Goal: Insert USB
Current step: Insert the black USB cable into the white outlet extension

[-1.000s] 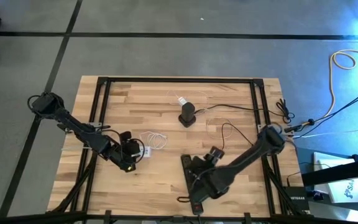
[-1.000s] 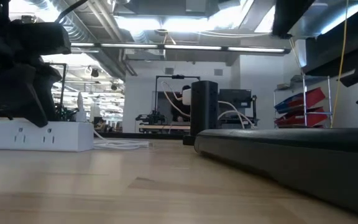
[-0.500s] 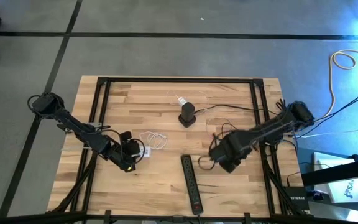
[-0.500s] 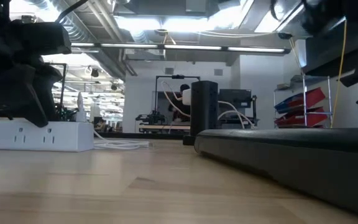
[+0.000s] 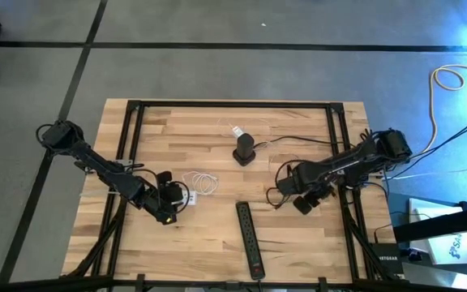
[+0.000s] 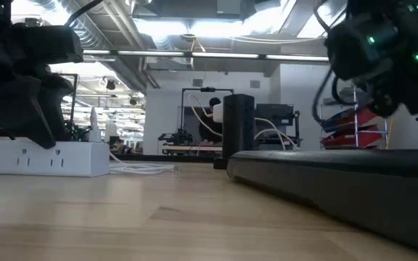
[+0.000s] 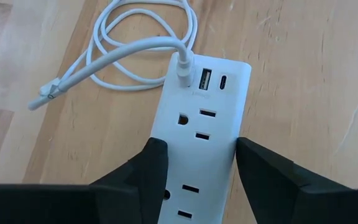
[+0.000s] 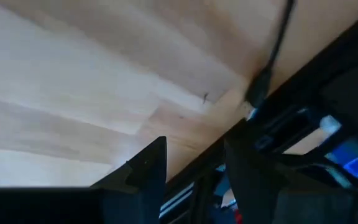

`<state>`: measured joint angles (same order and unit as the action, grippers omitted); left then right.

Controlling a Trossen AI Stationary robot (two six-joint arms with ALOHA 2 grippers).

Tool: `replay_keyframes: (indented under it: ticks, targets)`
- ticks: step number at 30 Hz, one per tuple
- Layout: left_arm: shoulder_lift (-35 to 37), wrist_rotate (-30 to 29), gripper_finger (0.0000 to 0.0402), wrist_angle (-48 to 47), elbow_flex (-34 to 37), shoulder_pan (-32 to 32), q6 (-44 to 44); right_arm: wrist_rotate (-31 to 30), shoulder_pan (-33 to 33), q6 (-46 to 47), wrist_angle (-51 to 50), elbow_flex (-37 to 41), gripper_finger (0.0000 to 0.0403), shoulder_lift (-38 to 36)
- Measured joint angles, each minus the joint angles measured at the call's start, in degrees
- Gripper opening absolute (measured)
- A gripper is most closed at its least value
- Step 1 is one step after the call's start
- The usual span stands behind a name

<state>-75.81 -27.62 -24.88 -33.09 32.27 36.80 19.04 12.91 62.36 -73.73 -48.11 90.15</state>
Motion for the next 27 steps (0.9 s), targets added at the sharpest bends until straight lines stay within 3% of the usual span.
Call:
replay_keyframes:
  ticks: [9,17,27]
  targets:
    - [0.0,0.0,0.017,0.0,0.0,0.0,-0.2,0.7,0.1,-0.9,2.7,7.7,0.0143,0.0]
    - [0.0,0.0,0.017,0.2,0.0,-0.1,-0.7,-1.6,-1.6,0.3,3.4,7.6,0.0143,0.3]
    - [0.0,-0.1,0.017,0.2,0.0,-0.1,-0.4,1.3,-11.2,-2.7,2.7,7.6,0.0143,0.3]
